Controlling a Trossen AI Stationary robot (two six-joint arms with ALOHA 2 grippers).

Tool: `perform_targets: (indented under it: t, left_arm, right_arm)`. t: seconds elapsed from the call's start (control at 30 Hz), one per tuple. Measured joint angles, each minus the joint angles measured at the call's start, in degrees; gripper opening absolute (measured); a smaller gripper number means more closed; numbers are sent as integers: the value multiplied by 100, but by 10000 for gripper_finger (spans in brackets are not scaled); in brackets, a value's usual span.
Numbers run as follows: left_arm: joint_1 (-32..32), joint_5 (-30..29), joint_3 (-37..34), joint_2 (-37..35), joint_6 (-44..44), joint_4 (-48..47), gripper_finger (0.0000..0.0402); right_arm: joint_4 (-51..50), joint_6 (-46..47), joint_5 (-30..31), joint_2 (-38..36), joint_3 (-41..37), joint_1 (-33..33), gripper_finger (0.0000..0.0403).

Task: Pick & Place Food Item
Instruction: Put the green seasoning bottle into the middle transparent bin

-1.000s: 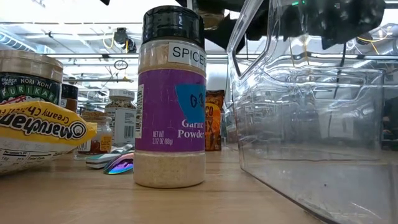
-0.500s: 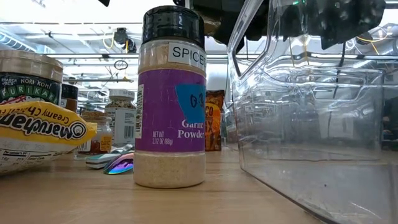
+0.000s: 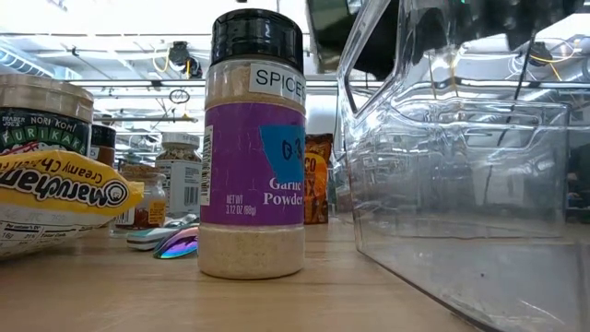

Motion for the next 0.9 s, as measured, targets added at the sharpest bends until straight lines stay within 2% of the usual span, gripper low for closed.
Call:
perform_targets:
  t: [0.1,0.2,0.3,0.4,0.53,0.73,0.9]
  left_arm:
    - [167,263,-417,-103,-28,550,395]
    - [445,265,-878,-64,-333,1620,388]
    - [603,259,-1088,324,-713,2573,384]
    - [657,173,-973,821,-996,2902,384]
    - [636,-29,-603,1381,-1055,3024,387]
    - [560,575,-198,1977,-1068,3000,374]
    - [525,584,108,2416,-1091,2938,370]
  right_arm:
    - [111,65,434,-410,-349,27,188]
    - [442,109,613,-723,-630,42,188]
    - [715,60,601,-786,-766,44,188]
    - [887,-57,589,-672,-763,42,188]
    - [1186,-253,594,-494,-762,42,188]
    - [1225,-265,588,-465,-763,42,188]
    - [1289,-118,574,-465,-763,42,188]
